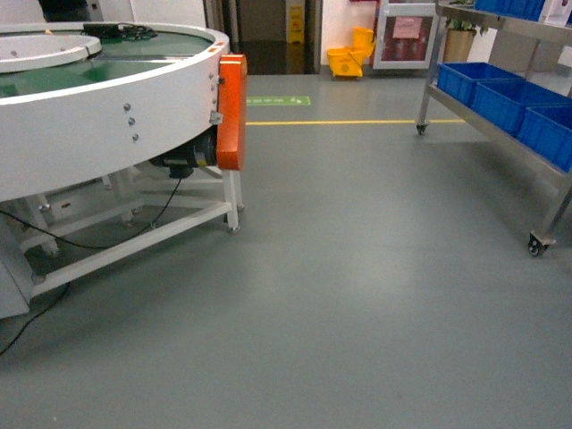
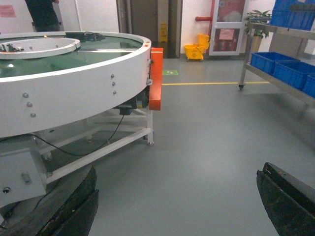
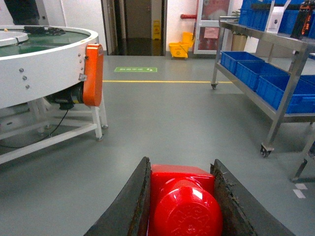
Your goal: Pick red block from blue box to shelf
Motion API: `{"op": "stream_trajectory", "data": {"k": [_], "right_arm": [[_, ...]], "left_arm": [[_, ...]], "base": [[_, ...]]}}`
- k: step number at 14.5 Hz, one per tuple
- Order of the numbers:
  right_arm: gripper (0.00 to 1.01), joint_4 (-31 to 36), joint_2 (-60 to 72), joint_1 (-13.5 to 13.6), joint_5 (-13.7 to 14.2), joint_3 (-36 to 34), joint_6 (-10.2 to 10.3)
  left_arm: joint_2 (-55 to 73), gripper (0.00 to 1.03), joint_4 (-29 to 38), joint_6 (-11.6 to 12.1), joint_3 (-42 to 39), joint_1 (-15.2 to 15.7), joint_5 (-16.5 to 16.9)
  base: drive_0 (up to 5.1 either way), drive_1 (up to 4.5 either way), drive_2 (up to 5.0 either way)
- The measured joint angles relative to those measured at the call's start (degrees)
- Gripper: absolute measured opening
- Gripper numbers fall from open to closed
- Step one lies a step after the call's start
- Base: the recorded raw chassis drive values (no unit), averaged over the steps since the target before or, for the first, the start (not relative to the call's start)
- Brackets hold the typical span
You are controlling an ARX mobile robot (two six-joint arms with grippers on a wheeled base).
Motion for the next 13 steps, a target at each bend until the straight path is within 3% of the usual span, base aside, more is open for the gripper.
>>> {"op": "stream_trajectory", "data": {"k": [13], "right_arm": [[0.28, -0.20, 0.00, 0.00, 0.02, 0.00, 0.00]], "left_arm": [[0.00, 0.98, -0.13, 0.00, 0.00, 0.00, -0.04]], "base": [[0.0, 4.06, -4.0]]}}
